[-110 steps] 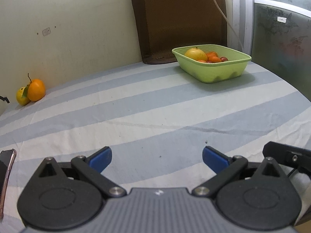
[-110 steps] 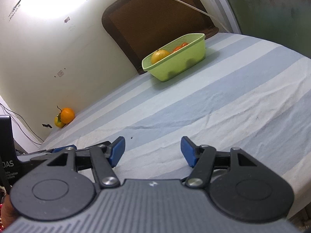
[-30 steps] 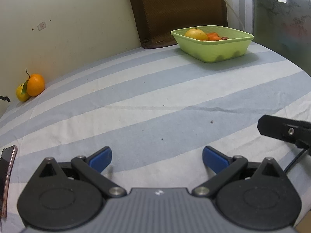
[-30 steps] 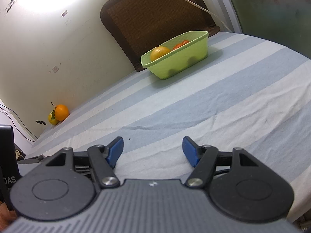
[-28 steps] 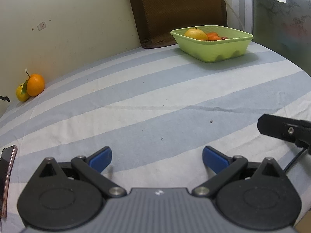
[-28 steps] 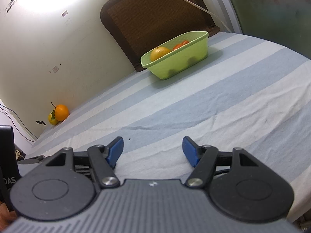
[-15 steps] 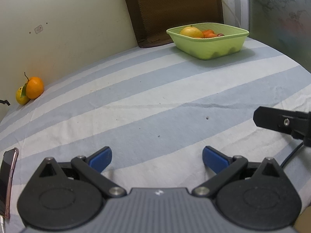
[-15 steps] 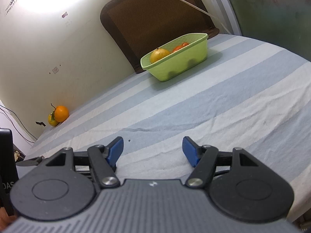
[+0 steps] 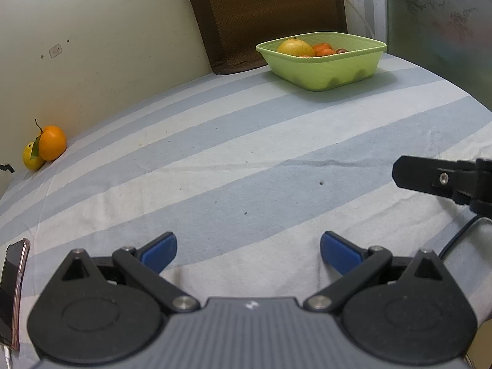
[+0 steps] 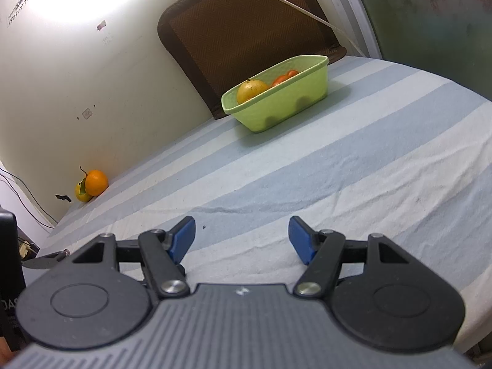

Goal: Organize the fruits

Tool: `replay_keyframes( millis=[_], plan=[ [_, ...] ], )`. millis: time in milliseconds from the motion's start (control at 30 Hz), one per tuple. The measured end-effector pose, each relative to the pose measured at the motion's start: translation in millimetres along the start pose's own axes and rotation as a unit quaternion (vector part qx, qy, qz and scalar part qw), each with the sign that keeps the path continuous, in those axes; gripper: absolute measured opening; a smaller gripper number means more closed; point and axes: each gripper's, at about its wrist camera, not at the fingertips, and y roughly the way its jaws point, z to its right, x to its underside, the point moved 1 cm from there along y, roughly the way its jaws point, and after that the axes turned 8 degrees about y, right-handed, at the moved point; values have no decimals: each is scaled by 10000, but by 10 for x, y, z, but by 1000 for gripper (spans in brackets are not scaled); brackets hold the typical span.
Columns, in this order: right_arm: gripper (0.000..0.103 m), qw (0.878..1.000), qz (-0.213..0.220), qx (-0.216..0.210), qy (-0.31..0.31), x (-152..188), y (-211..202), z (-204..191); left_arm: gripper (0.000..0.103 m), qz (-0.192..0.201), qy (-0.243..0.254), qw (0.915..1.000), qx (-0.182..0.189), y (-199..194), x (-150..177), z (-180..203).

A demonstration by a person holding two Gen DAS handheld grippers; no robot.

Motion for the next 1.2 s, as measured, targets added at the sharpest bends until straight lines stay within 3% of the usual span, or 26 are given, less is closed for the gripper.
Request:
replay_keyframes(
  millis=[1200],
  plan=[
    [69,9999,-88,-135,39,-15,35,-37,103,-60,-65,9999,-55,-60,20,-49]
  ],
)
